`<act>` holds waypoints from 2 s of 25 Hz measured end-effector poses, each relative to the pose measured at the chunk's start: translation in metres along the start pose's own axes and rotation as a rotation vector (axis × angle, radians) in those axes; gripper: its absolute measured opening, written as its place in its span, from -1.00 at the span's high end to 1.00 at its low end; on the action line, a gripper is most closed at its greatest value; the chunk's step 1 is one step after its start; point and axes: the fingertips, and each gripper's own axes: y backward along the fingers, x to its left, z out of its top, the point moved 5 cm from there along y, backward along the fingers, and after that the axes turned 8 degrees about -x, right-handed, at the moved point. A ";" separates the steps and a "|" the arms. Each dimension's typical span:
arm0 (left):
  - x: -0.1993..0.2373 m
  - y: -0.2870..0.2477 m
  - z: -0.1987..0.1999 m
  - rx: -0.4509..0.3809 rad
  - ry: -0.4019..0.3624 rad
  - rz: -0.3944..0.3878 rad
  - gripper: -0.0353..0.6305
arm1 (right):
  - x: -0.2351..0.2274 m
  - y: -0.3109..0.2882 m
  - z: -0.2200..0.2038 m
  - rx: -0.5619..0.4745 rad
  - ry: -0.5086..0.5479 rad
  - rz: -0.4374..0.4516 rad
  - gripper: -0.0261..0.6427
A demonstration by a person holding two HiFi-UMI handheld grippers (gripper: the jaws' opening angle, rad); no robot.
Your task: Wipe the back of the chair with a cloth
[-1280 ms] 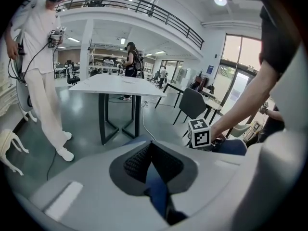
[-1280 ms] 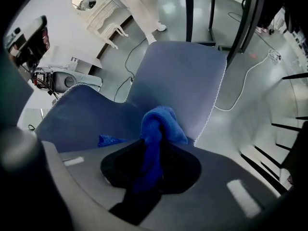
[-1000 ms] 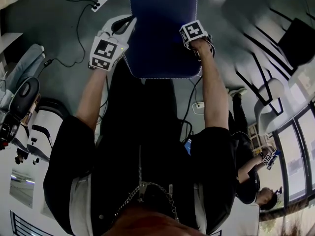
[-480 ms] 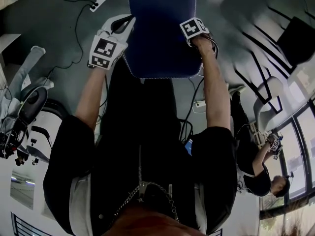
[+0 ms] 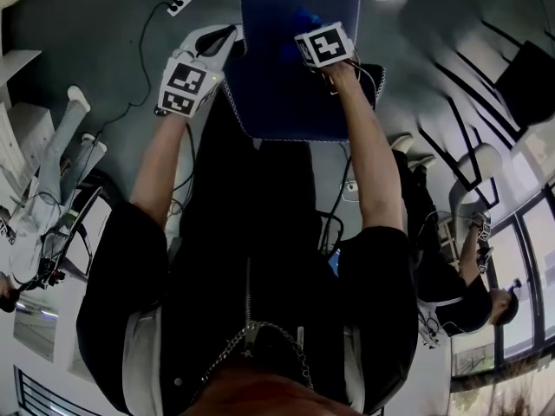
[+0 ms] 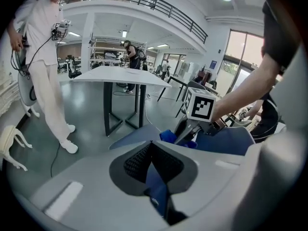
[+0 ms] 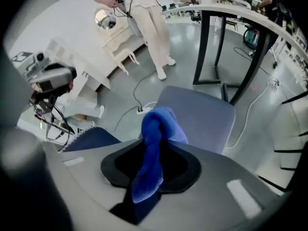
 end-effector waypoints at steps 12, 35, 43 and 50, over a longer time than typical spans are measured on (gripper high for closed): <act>0.029 0.036 -0.023 0.049 0.031 0.057 0.86 | 0.071 -0.085 0.040 -0.235 -0.361 0.155 0.63; 0.026 0.034 -0.044 0.035 0.058 0.017 0.86 | 0.124 -0.137 -0.032 0.207 -0.048 0.171 0.64; 0.021 0.029 -0.041 0.031 0.045 -0.002 0.86 | 0.105 -0.133 -0.050 0.271 -0.046 0.148 0.64; 0.008 0.015 -0.041 0.042 0.043 -0.018 0.86 | 0.073 -0.119 -0.071 0.344 -0.021 0.112 0.64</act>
